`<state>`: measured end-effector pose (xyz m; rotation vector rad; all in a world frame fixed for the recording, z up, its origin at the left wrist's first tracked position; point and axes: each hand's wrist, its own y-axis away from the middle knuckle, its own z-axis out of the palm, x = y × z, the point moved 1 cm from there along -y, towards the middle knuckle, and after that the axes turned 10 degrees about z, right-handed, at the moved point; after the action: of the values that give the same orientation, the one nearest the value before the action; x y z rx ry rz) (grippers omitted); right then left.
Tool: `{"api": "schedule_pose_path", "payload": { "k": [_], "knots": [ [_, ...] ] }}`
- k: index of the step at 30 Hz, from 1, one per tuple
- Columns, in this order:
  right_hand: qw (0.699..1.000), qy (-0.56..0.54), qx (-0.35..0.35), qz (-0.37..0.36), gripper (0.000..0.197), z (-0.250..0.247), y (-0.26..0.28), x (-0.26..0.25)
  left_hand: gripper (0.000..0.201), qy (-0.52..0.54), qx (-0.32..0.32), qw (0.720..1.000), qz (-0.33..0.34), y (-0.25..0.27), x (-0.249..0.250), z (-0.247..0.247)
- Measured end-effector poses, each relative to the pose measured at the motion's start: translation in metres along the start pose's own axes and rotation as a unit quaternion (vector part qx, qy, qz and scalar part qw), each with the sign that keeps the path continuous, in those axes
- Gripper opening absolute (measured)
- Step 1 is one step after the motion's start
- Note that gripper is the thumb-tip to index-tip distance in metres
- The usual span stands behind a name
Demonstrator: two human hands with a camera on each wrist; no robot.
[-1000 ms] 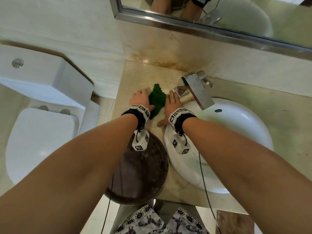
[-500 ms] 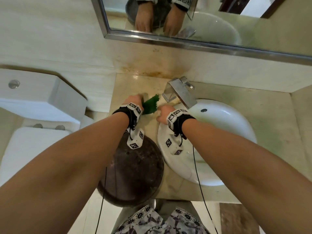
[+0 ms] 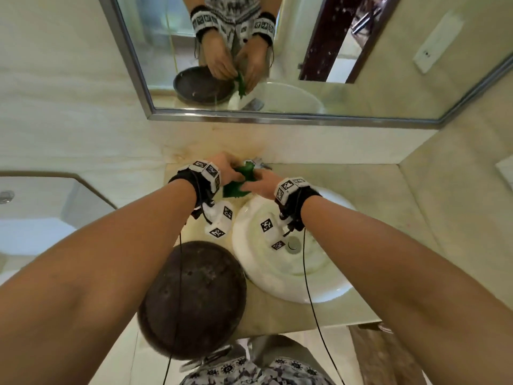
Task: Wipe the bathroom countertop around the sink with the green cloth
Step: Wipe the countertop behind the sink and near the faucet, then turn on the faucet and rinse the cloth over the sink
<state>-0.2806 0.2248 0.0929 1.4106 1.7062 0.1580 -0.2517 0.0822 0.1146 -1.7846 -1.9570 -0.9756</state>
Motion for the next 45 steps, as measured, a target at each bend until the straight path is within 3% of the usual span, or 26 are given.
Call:
{"api": "schedule_pose_path", "payload": {
  "k": [4,10,15,18,20,24,27,31,35,38,41,43,45],
  "knots": [
    [0.998,-0.052,0.018,0.022,0.05,-0.036,0.022,0.021,0.035,0.027,-0.004,0.999,0.047,-0.005,0.041,0.005],
    [0.988,-0.139,0.021,0.067,0.042,-0.077,0.038,0.078,0.027,0.078,-0.003,0.995,0.064,-0.012,0.092,0.028],
    [0.991,-0.129,0.03,0.016,0.038,-0.105,0.059,0.122,0.059,0.037,-0.054,0.993,0.094,-0.016,0.137,0.062],
    [0.991,-0.122,0.045,-0.031,0.033,-0.118,0.065,0.144,0.077,0.03,-0.115,0.99,0.078,-0.015,0.155,0.086],
    [0.99,-0.11,0.055,-0.072,0.03,-0.126,0.064,0.157,0.067,0.021,-0.128,0.99,0.062,-0.012,0.165,0.101],
    [0.984,-0.142,0.021,-0.108,0.039,-0.135,0.064,0.174,0.06,0.2,-0.15,0.968,-0.016,-0.006,0.176,0.129],
    [0.979,-0.145,0.027,-0.138,0.045,-0.132,0.067,0.18,0.048,0.275,-0.163,0.946,-0.047,-0.002,0.183,0.14],
    [0.976,-0.059,0.058,-0.203,0.042,-0.128,0.068,0.182,0.027,0.316,-0.175,0.931,-0.053,0.003,0.183,0.146],
    [0.966,0.038,0.058,-0.25,0.04,-0.128,0.064,0.177,0.029,0.361,-0.181,0.912,-0.066,0.0,0.168,0.148],
    [0.95,0.11,0.065,-0.283,0.044,-0.129,0.061,0.173,0.025,0.334,-0.195,0.92,-0.067,-0.006,0.158,0.15],
    [0.93,0.174,0.082,-0.315,0.053,-0.126,0.06,0.17,0.005,0.328,-0.18,0.924,-0.075,-0.012,0.158,0.149],
    [0.916,0.224,0.09,-0.321,0.059,-0.121,0.059,0.168,0.016,0.315,-0.167,0.93,-0.087,-0.019,0.157,0.148],
    [0.902,0.273,0.075,-0.325,0.068,-0.117,0.055,0.165,0.015,0.3,-0.183,0.931,-0.103,-0.025,0.15,0.147]
  ]
}}
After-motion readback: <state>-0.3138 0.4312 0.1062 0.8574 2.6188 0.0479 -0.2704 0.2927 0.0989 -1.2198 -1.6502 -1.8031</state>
